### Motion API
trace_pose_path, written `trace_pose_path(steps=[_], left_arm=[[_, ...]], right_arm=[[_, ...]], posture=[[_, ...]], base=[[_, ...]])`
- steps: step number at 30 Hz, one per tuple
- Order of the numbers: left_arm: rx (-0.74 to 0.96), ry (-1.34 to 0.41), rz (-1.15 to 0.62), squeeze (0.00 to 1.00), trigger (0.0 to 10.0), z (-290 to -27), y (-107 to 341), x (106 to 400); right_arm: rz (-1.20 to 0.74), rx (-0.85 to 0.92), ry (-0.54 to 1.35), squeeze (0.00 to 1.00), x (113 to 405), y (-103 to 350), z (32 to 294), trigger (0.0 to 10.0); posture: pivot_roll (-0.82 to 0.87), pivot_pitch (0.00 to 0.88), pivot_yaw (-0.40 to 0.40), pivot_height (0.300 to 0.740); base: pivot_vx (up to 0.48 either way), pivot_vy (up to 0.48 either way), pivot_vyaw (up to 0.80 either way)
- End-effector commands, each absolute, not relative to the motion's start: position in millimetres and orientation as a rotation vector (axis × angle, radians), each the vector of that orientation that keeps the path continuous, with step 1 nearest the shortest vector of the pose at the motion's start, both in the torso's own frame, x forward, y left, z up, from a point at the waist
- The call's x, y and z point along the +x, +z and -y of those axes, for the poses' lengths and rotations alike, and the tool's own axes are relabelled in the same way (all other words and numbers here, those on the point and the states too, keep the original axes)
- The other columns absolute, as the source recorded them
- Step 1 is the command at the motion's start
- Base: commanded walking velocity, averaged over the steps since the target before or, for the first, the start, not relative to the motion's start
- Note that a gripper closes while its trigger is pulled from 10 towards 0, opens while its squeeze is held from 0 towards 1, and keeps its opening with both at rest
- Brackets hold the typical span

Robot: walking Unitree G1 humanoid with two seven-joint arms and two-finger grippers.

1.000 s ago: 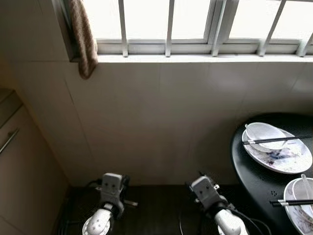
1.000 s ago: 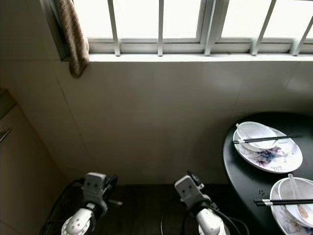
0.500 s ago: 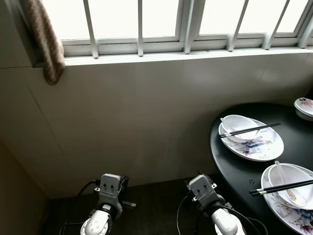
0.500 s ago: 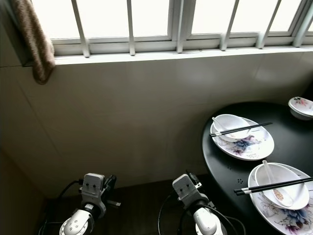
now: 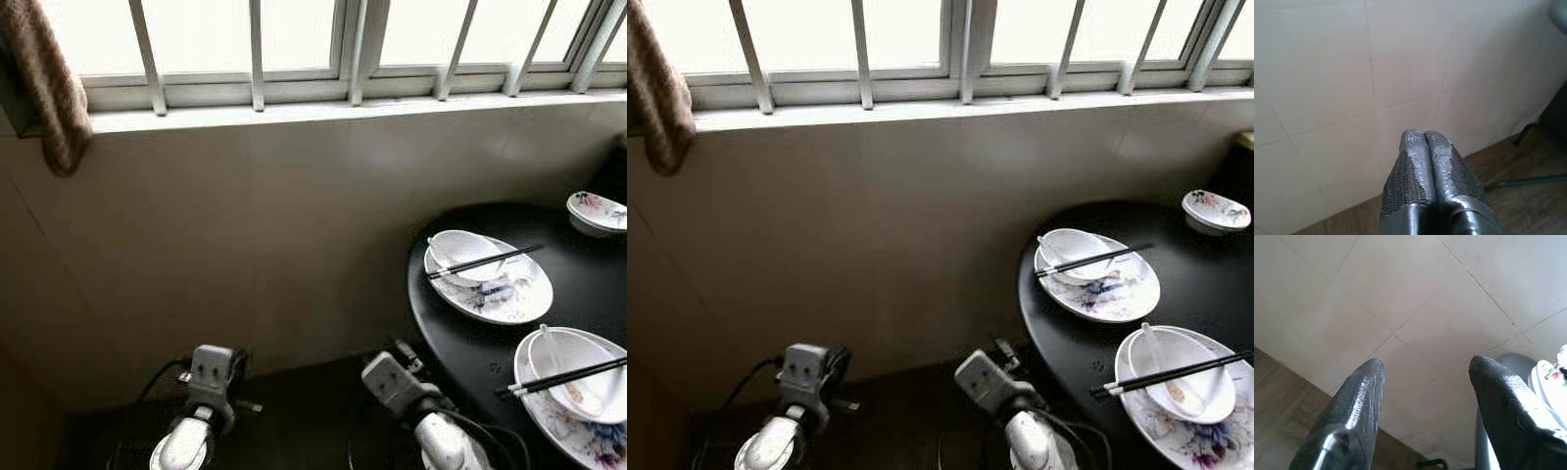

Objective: Kitchen organization

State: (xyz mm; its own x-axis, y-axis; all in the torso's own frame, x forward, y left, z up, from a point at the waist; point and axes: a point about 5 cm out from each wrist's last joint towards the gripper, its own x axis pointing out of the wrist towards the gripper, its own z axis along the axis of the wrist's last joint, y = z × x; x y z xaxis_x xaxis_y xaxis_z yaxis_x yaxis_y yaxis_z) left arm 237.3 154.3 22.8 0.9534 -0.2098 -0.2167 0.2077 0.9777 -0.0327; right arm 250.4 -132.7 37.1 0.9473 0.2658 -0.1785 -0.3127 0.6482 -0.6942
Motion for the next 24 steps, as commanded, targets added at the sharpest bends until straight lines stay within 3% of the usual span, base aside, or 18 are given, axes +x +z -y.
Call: trace_pose_path(steps=[1,24], left_arm=[[-0.018,-0.22,-0.229,0.0,10.0,-151.4,21.3,235.2],[-0.034,-0.223,-0.205,0.0,10.0,-149.7,23.7,234.3]], right_arm=[[-0.071,-0.826,0.29,0.0,250.8,37.4,137.0,10.0],[-0.103,-0.778,0.301,0.0,251.5,33.3,137.4,10.0]], posture=[[-0.08,0.0,0.002,0.74],[-0.08,0.0,-0.001,0.74]], base=[[0.0,0.0,0.0],[0.0,0.0,0.0]])
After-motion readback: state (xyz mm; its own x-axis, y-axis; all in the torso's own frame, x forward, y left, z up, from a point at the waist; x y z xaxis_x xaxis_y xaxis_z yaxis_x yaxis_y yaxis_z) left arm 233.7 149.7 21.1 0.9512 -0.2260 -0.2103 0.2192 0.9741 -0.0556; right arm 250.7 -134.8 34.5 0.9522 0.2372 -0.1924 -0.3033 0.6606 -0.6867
